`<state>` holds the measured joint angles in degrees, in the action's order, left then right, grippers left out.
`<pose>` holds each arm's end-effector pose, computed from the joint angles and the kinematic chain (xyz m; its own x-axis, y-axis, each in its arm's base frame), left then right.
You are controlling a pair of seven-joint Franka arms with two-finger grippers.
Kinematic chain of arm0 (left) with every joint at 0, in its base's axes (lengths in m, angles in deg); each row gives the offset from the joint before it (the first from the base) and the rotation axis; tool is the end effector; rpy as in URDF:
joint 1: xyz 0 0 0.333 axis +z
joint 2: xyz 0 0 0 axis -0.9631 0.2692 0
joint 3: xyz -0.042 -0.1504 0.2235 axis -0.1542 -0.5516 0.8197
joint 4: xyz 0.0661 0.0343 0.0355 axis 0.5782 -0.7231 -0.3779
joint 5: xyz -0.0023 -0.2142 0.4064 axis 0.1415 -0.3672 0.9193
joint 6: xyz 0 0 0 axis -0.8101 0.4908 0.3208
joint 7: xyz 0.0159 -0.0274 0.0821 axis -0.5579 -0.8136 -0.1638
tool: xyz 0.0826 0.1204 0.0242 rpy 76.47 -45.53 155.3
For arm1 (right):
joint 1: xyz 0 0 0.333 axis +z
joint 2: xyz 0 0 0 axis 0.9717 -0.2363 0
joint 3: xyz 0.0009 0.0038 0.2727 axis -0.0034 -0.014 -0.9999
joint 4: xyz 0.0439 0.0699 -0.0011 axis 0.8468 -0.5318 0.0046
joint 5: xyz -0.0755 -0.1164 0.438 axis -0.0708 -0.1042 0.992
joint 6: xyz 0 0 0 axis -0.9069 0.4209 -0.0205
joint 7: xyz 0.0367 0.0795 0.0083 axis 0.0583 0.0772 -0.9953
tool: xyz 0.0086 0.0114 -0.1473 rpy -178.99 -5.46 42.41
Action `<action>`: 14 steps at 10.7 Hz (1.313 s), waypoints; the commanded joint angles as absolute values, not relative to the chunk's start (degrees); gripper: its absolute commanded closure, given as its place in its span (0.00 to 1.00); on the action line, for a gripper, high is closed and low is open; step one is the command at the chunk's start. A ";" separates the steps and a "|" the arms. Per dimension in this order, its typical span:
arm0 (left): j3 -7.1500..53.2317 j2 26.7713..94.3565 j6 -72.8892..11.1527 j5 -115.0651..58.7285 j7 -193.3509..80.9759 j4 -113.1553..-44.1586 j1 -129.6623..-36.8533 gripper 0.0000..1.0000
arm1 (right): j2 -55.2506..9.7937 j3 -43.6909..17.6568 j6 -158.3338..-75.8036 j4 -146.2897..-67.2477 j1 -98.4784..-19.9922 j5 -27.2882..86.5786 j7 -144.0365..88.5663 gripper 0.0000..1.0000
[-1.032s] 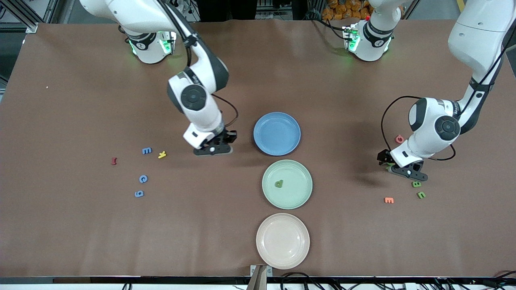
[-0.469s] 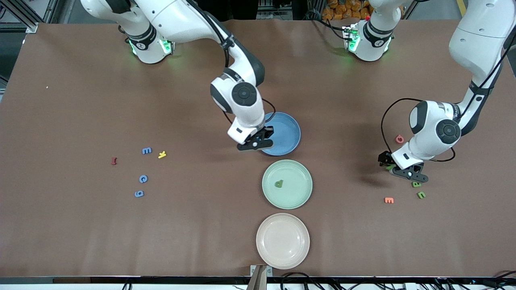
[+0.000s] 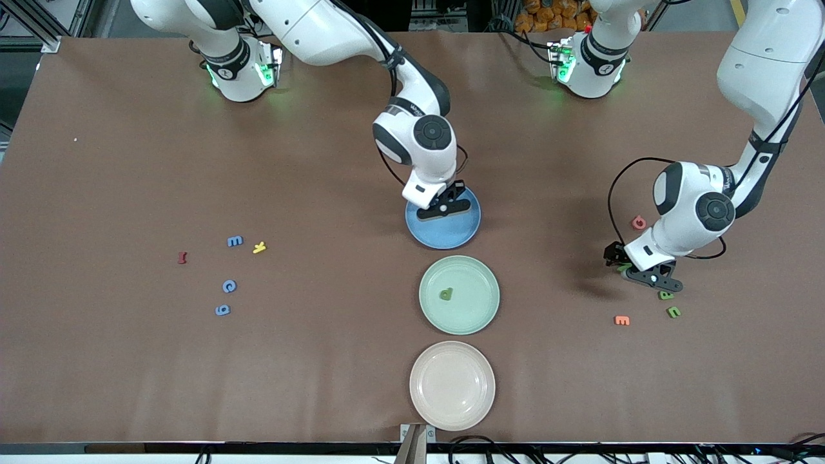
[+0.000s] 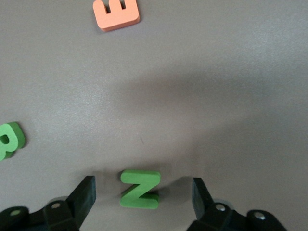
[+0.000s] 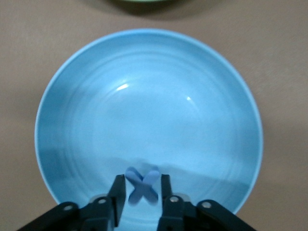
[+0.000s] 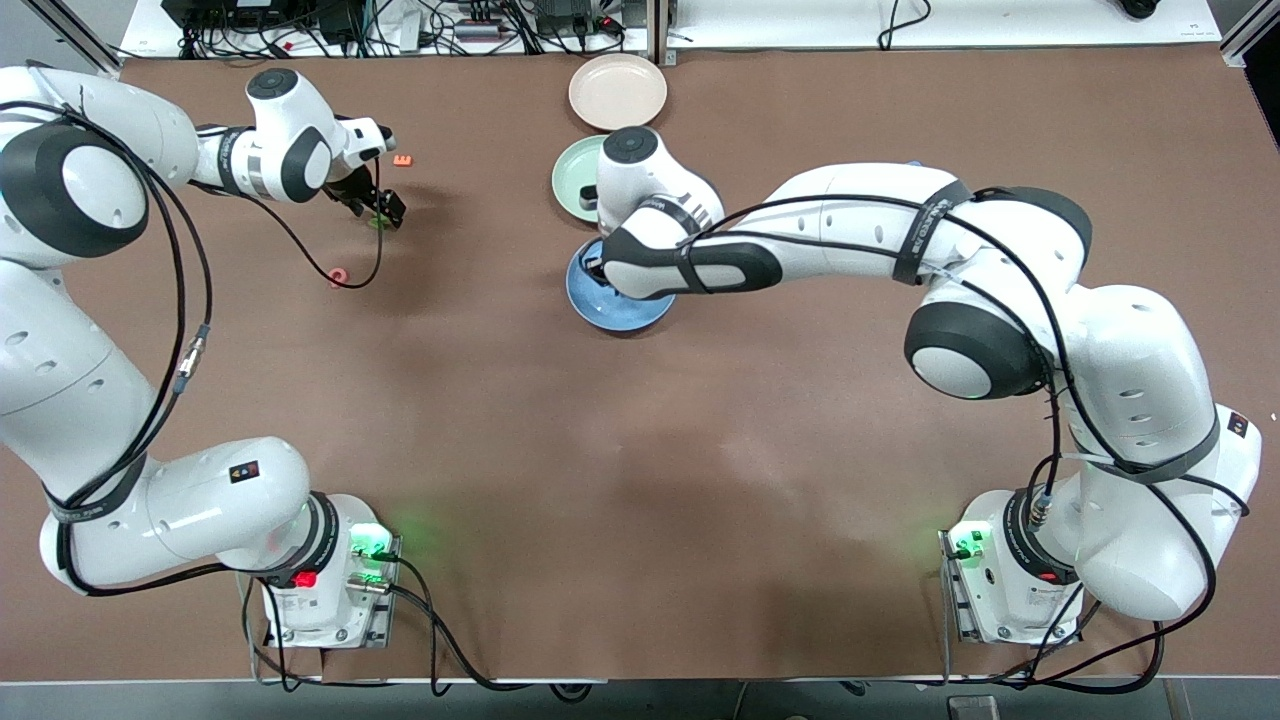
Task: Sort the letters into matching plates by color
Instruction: 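Carry the blue X to the blue plate with the right gripper, then release the X with the right gripper while the left gripper grasps Z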
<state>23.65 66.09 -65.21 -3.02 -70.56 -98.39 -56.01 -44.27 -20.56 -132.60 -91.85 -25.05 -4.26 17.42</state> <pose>0.6044 -0.0147 0.0410 0.9464 -0.3180 0.0565 -0.3186 -0.9479 0.0022 0.4455 0.6009 0.1028 0.9824 0.1858 -0.0180 0.1841 -0.9803 -0.0723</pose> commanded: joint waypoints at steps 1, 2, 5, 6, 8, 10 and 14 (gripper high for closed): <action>23.35 66.50 -65.14 -1.86 -71.60 -97.86 -55.49 0.16 | -45.49 -21.10 -131.79 -89.66 -25.44 -4.65 17.47 0.00; 23.26 66.50 -65.14 -1.86 -71.60 -98.03 -55.49 0.17 | -45.49 -21.10 -131.79 -89.57 -25.79 -4.83 17.20 0.00; 23.35 66.50 -64.97 -1.86 -71.60 -98.39 -55.31 0.21 | -44.01 -20.93 -131.44 -89.57 -27.63 -4.92 15.80 0.00; 23.35 66.41 -64.96 -1.86 -71.60 -98.47 -55.31 0.22 | -43.04 -20.93 -131.09 -89.75 -29.64 -4.92 14.05 0.00; 23.26 66.32 -64.62 -1.86 -71.60 -98.56 -55.31 0.29 | -41.20 -20.93 -128.56 -90.10 -34.12 -4.92 11.15 0.00; 23.26 66.14 -64.09 -1.95 -71.60 -98.56 -55.31 0.40 | -38.91 -20.93 -124.87 -90.28 -39.13 -5.00 8.33 0.00; 23.26 66.23 -64.09 -1.95 -71.60 -98.48 -55.40 0.88 | -35.22 -19.87 -120.73 -90.54 -50.20 -5.09 8.15 0.00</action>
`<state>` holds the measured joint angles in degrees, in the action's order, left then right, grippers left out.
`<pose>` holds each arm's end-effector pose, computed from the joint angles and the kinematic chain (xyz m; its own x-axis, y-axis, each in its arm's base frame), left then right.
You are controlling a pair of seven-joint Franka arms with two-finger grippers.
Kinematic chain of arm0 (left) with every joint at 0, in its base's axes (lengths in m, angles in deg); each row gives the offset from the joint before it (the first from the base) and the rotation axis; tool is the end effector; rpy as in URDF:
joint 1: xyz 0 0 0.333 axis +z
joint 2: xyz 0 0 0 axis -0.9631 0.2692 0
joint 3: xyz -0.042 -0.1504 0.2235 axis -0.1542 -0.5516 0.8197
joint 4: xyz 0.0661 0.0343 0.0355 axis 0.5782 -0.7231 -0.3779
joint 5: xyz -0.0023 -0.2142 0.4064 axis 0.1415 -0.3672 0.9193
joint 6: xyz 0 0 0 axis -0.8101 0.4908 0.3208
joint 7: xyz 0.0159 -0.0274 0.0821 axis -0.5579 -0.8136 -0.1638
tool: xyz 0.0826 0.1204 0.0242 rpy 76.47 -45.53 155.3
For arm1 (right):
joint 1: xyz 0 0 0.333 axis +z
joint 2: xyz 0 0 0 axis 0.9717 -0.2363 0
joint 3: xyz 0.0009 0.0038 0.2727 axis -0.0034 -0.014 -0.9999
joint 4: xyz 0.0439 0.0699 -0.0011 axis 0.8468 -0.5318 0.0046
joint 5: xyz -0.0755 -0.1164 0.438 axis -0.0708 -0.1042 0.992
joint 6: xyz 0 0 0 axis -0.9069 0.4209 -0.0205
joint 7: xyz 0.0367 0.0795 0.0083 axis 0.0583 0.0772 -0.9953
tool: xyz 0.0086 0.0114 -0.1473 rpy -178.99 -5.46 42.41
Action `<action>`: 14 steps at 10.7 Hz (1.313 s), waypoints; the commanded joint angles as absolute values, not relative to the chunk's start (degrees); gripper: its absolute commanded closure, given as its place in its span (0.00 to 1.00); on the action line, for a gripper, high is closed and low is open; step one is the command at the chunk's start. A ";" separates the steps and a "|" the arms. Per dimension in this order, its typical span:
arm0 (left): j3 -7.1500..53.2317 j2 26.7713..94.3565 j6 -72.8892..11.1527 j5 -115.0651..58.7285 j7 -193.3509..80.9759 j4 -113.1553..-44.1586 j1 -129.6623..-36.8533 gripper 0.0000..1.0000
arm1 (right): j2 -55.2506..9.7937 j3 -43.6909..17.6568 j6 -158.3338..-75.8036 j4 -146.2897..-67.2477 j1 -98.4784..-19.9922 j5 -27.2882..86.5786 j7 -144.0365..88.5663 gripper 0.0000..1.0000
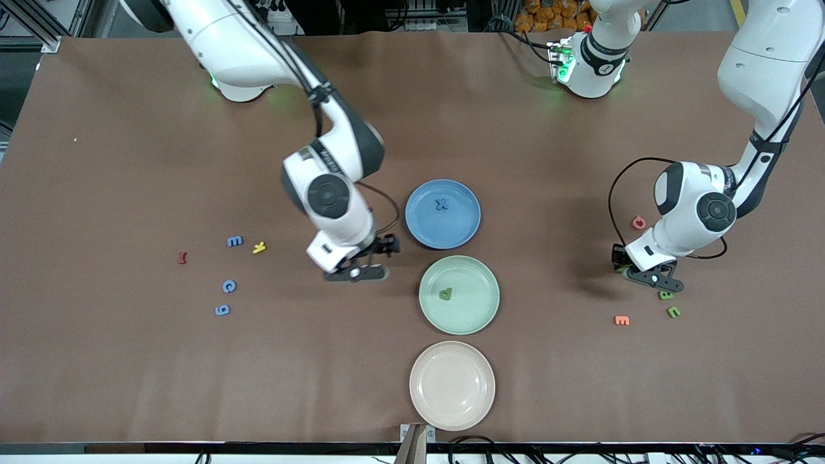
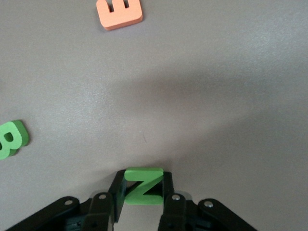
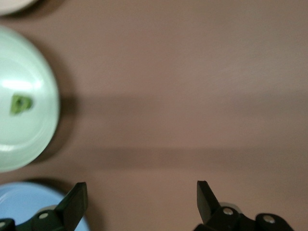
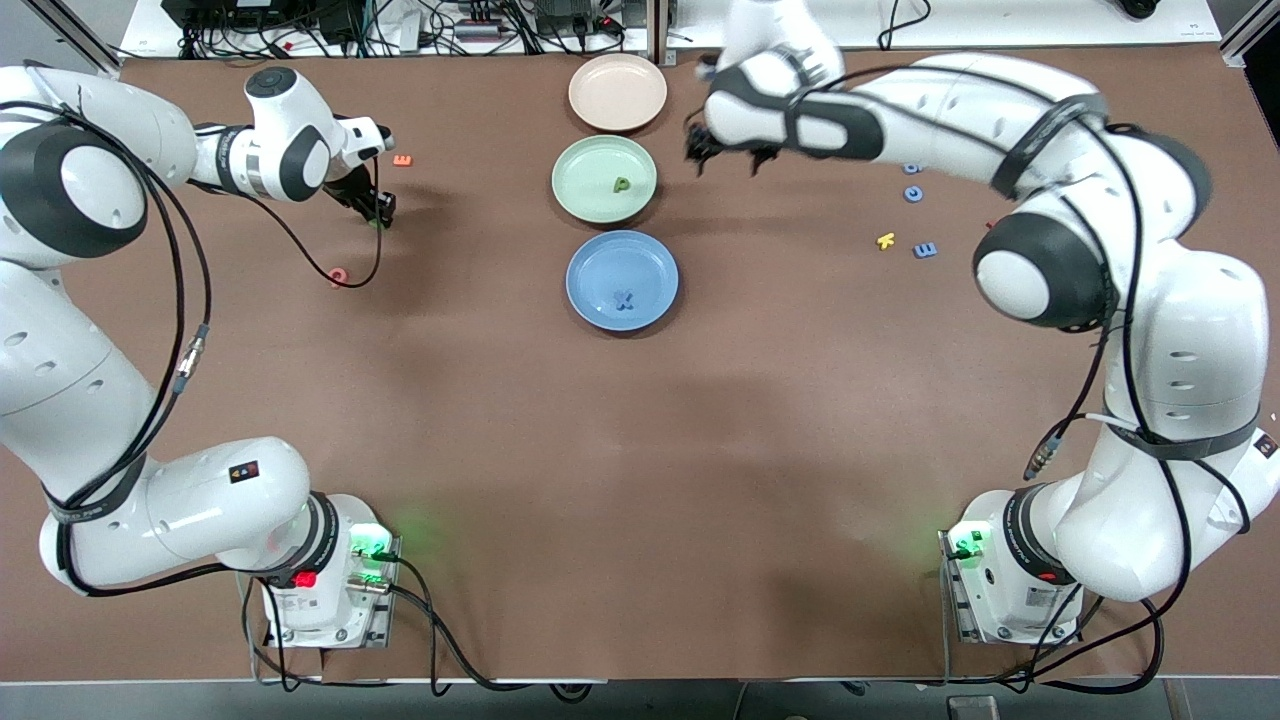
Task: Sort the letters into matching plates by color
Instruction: 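Release the X with the right gripper while the left gripper grasps Z, then carry the green Z to the green plate with the left gripper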
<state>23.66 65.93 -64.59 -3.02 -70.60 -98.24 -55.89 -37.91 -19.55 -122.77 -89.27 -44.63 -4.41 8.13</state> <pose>0.6049 -0.0125 0.0425 0.9473 -0.3164 0.0503 -0.3169 -0.9485 0.0009 0.6362 0.4130 0.1935 0.9999 0.0047 -0.0131 0.0040 -0.9984 -0.0566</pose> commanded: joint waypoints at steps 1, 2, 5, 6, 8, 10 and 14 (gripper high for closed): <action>23.35 66.23 -64.09 -1.86 -71.60 -98.48 -55.40 0.97 | -34.52 -19.26 -119.24 -91.06 -52.14 -4.74 9.36 0.00; 23.26 66.06 -64.00 -1.95 -71.52 -98.39 -55.66 1.00 | -34.07 -18.56 -118.53 -91.59 -53.56 -4.13 13.55 0.00; 20.30 64.66 -62.25 -2.12 -71.60 -97.51 -55.32 1.00 | -33.63 -17.68 -118.17 -93.43 -57.51 -4.04 29.54 0.00; 18.79 64.65 -61.89 -2.30 -71.60 -96.12 -55.31 1.00 | -33.46 -17.59 -118.08 -94.57 -58.66 -4.12 34.81 0.00; 14.93 65.17 -61.63 -6.05 -71.52 -92.87 -55.40 1.00 | -32.14 -16.10 -118.52 -97.47 -59.54 -4.12 46.41 0.00; 12.98 65.79 -61.63 -9.41 -70.82 -88.91 -57.41 1.00 | -30.30 -15.39 -119.30 -100.63 -61.64 -4.12 56.09 0.00; 12.98 67.20 -61.63 -9.77 -62.32 -84.86 -65.40 1.00 | -23.62 -15.39 -130.79 -115.99 -66.14 -4.56 58.77 0.00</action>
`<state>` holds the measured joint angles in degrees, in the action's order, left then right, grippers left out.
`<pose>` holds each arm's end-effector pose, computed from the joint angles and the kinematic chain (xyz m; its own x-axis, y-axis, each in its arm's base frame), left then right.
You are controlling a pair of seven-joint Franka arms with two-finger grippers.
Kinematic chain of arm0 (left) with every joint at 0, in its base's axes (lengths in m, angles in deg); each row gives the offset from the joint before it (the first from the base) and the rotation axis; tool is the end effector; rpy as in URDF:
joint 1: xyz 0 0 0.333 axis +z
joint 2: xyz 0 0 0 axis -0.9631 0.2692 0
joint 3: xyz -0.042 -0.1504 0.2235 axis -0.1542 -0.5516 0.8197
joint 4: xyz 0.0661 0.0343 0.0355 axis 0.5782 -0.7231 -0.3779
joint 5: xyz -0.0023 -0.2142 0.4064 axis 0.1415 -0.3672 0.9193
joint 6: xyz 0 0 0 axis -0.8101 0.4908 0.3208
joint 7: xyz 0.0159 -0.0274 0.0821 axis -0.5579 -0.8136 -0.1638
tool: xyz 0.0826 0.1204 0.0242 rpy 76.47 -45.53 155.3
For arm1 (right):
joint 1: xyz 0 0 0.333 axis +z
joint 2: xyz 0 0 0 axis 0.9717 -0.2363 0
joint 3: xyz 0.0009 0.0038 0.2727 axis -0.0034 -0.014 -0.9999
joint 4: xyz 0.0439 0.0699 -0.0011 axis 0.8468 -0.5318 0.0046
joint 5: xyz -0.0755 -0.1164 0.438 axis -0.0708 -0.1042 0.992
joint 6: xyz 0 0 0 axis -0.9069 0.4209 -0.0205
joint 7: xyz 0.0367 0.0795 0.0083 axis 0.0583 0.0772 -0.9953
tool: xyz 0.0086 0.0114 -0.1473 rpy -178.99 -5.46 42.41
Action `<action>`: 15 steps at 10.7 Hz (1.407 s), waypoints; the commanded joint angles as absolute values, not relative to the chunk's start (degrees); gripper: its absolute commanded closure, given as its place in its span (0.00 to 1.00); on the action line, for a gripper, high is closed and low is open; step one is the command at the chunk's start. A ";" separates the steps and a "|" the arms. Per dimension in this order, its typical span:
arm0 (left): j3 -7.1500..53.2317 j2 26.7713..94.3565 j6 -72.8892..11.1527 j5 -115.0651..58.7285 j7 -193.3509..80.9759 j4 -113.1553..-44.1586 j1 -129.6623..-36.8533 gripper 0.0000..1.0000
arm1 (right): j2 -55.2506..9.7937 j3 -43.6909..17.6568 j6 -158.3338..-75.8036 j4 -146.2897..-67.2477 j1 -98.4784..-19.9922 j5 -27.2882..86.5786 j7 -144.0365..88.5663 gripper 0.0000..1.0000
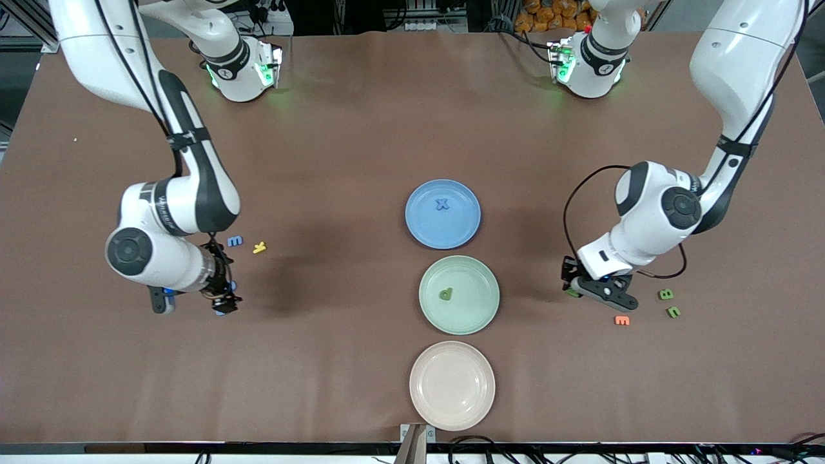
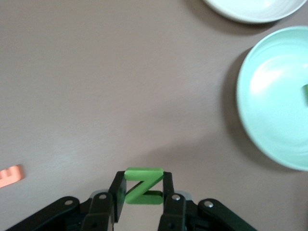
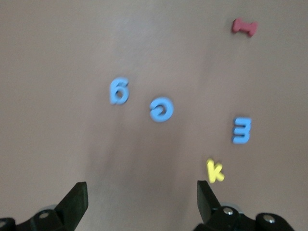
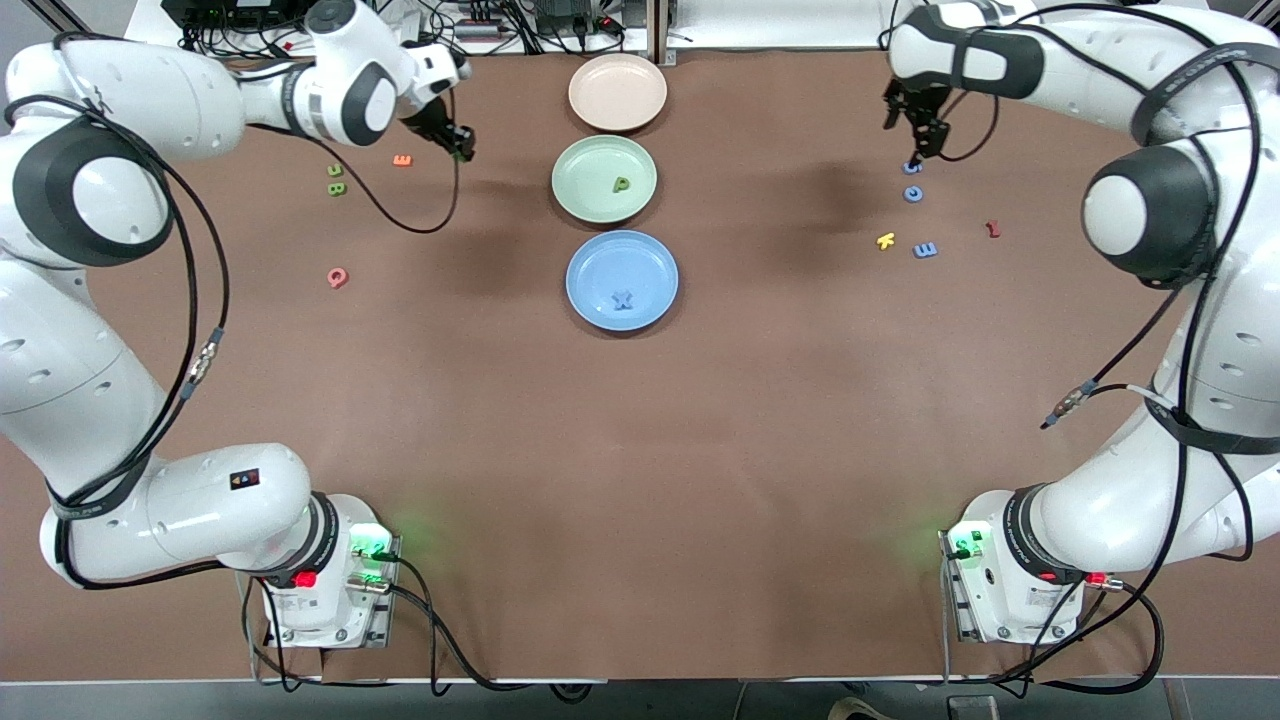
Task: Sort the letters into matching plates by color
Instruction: 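Carry the green Z to the green plate with the left gripper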
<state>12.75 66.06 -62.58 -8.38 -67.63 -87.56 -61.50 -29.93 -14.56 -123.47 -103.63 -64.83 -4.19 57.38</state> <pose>0.6643 -0.1907 0.1448 0.8900 -0.3851 0.2440 -0.4174 -0.9036 0.0965 0.6924 0.0978 0.1697 0.2789 -0.9601 -0.0222 -0.9570 -0.2798 0.0764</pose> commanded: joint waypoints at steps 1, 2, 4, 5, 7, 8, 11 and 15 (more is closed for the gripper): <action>13.06 67.98 -61.63 -9.69 -59.24 -83.63 -66.98 1.00 | -22.65 -15.39 -133.26 -118.90 -66.05 -4.91 58.68 0.00; 13.07 68.60 -61.63 -9.68 -55.73 -82.32 -69.09 1.00 | -21.86 -15.39 -134.85 -121.36 -66.05 -4.92 57.73 0.00; 13.33 70.35 -61.45 -9.51 -48.17 -79.42 -72.87 1.00 | -20.54 -15.39 -140.55 -127.16 -66.05 -4.92 56.06 0.00; 13.42 71.06 -61.28 -9.42 -46.74 -78.62 -74.11 1.00 | -20.19 -15.39 -142.93 -129.54 -66.05 -5.00 55.09 0.00; 13.42 72.46 -61.27 -9.42 -44.28 -77.48 -75.87 1.00 | -19.66 -15.30 -143.83 -131.75 -67.10 -5.18 53.07 0.00; 13.50 73.52 -61.27 -9.25 -42.27 -76.25 -77.18 1.00 | -19.57 -15.39 -144.00 -132.20 -67.37 -5.18 52.36 0.00; 17.00 76.77 -61.36 -9.24 -40.49 -72.21 -82.98 1.00 | -19.57 -15.39 -147.87 -135.54 -68.15 -5.35 50.78 0.00; 19.48 79.06 -61.36 -9.42 -40.22 -69.73 -85.20 0.19 | -19.65 -15.39 -150.31 -137.90 -68.77 -5.35 48.76 0.00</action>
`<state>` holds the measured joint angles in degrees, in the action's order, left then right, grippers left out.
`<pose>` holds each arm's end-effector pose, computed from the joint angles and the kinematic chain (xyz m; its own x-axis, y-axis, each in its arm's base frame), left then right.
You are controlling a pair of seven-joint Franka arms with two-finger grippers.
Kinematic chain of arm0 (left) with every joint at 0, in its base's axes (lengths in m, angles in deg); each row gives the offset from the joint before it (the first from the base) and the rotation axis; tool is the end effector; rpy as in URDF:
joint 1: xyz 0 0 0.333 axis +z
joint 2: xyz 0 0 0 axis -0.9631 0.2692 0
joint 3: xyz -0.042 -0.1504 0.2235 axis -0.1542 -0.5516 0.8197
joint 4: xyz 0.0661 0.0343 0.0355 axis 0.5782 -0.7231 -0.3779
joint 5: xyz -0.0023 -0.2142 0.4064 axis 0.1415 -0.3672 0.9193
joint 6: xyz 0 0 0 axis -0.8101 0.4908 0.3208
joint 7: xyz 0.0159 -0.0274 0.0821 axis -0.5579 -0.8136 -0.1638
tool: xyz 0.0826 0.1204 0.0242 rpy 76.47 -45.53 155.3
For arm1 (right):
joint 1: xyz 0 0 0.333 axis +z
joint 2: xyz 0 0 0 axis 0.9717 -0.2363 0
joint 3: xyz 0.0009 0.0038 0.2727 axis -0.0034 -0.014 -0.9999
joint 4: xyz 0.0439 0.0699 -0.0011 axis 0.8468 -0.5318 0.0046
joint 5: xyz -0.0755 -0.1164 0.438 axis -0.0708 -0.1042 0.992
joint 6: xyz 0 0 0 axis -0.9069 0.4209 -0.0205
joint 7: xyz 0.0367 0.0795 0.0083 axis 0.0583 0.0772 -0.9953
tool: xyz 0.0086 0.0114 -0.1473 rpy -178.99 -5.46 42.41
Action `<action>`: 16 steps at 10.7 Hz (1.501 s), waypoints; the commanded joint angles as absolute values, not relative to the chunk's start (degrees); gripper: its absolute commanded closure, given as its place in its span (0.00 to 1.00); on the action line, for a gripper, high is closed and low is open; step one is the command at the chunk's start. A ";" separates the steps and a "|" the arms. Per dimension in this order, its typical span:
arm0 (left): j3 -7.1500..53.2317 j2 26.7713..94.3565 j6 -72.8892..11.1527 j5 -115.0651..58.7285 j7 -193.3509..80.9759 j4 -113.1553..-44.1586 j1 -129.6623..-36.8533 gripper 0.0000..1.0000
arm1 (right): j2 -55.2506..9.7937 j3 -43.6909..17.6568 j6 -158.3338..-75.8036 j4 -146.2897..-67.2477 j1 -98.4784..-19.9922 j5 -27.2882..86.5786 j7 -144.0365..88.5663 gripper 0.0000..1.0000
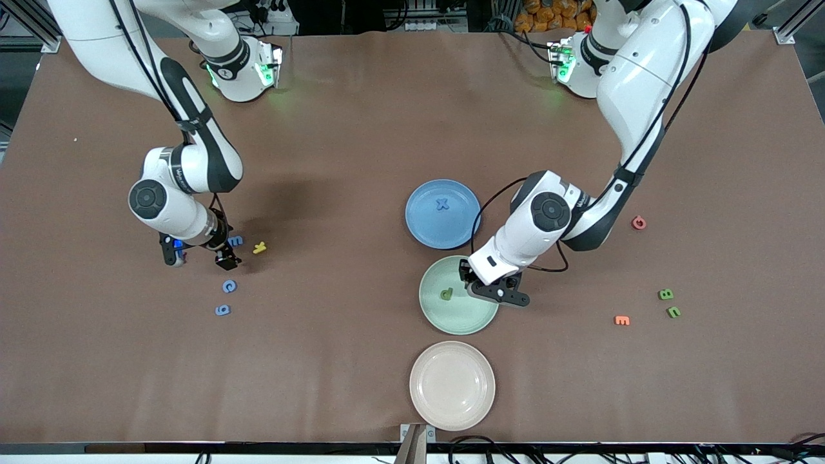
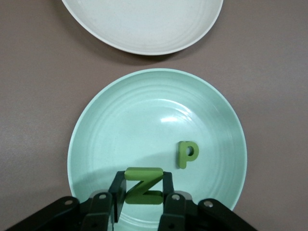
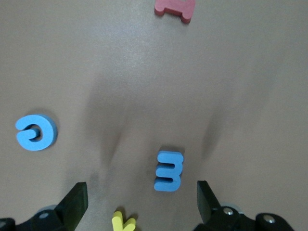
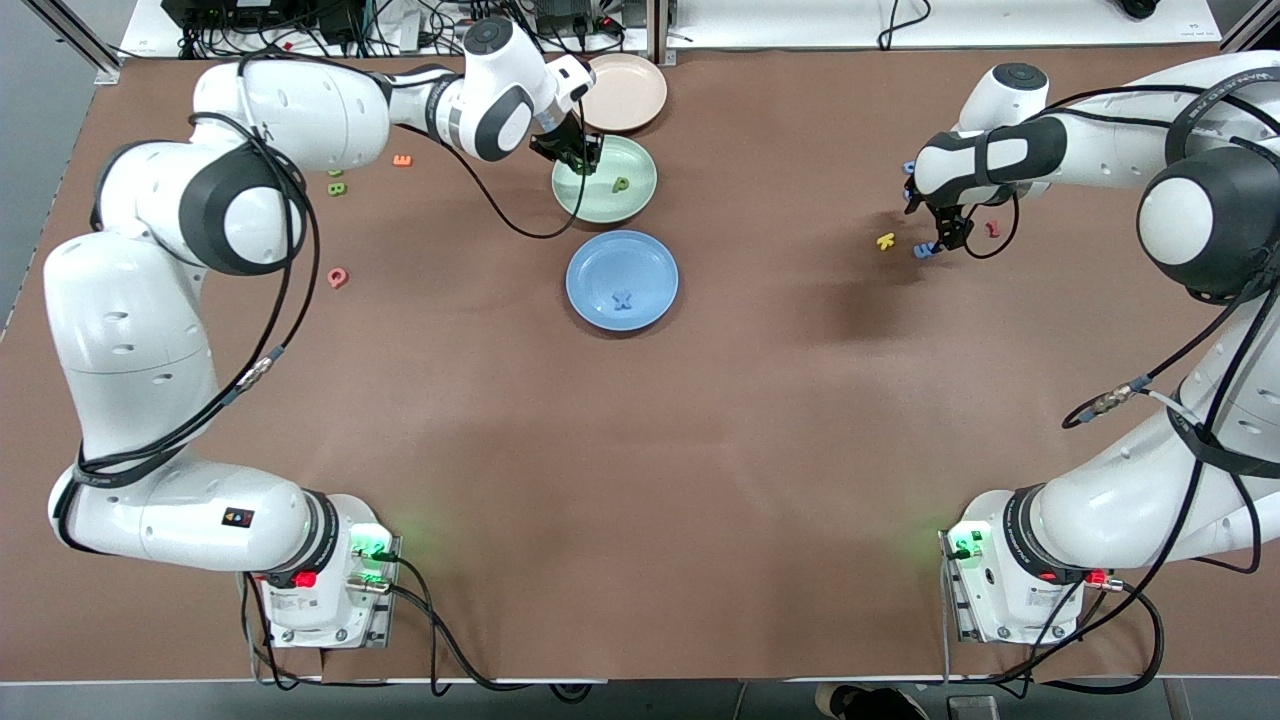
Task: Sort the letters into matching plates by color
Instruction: 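Carry the green Z to the green plate with the left gripper, then release the Z with the left gripper while the right gripper nears E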
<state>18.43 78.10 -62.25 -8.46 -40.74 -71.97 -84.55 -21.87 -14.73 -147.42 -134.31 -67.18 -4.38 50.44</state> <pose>0.6374 -0.3938 0.1196 0.9627 -0.1757 0.2059 -0.2212 -0.9490 0.2244 0.5623 0.0498 0.0556 0.3428 -0.9393 -0.0172 -0.9377 -0.3432 0.0534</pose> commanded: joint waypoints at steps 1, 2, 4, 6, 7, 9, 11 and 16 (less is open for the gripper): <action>19.48 78.98 -61.36 -8.90 -40.57 -69.91 -84.41 0.00 | -19.92 -15.39 -152.77 -138.96 -68.77 -5.35 48.58 0.00; 19.48 78.63 -61.27 -8.89 -40.40 -70.00 -84.32 0.00 | -20.01 -15.39 -153.23 -139.49 -68.78 -5.44 48.58 0.00; 19.83 77.23 -57.26 -8.81 -40.58 -70.00 -83.53 0.00 | -20.01 -15.39 -153.32 -139.93 -68.69 -5.44 48.49 0.00; 20.01 74.42 -49.44 -8.46 -42.41 -70.35 -79.68 0.00 | -20.36 -15.39 -153.32 -140.02 -68.51 -5.44 48.31 0.02; 19.92 73.54 -46.80 -8.02 -48.51 -71.22 -76.35 0.00 | -20.53 -15.39 -153.85 -140.02 -68.51 -5.44 47.36 0.10; 19.31 72.21 -44.67 -8.01 -60.40 -73.77 -69.06 0.00 | -21.06 -15.39 -153.94 -140.02 -68.51 -5.44 45.68 0.24; 19.74 70.98 -39.94 -8.01 -60.97 -74.83 -67.80 0.00 | -21.24 -15.39 -153.94 -140.02 -68.51 -5.44 44.89 0.31; 20.01 68.17 -39.12 -2.13 -59.92 -79.40 -61.91 0.00 | -21.76 -15.39 -153.94 -140.11 -68.60 -5.44 41.81 0.56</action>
<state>20.38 72.06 -39.59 -4.37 -61.05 -75.50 -64.73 -21.99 -14.90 -153.36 -139.19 -67.79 -4.45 42.71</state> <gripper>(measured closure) 0.000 0.449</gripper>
